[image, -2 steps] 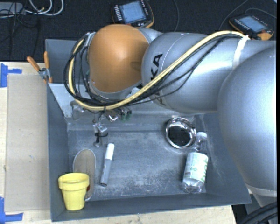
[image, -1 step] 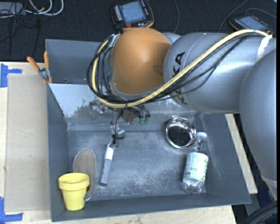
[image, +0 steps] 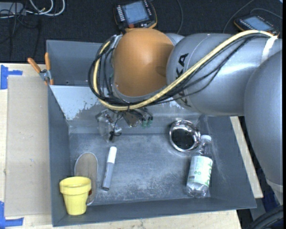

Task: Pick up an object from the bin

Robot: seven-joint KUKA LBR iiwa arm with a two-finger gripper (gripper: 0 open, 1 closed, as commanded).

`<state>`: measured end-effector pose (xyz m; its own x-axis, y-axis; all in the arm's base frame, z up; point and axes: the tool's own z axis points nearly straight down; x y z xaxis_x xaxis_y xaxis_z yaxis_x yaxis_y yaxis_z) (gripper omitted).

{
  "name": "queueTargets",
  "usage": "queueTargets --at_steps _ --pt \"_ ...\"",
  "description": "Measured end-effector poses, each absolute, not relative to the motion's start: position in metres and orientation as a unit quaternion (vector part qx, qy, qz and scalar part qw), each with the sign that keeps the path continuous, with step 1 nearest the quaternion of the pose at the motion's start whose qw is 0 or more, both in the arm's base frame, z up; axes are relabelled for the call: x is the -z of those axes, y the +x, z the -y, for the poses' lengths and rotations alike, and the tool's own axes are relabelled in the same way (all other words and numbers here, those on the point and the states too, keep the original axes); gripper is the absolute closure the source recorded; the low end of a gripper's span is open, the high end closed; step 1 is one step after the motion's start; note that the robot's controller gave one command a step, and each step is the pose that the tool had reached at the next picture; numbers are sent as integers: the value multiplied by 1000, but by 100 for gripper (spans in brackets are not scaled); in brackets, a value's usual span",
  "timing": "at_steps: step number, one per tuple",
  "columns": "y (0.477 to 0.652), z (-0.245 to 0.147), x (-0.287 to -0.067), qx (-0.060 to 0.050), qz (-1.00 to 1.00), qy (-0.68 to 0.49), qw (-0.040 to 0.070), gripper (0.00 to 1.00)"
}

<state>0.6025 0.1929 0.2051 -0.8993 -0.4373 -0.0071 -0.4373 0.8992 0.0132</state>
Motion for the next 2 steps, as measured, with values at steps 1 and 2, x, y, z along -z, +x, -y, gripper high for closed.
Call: queueTargets --at_steps 1,2 --pt "589 -237 -128 -8 -997 -71 -3 100" --pt "591 -236 -131 -7 -997 -70 0 0"
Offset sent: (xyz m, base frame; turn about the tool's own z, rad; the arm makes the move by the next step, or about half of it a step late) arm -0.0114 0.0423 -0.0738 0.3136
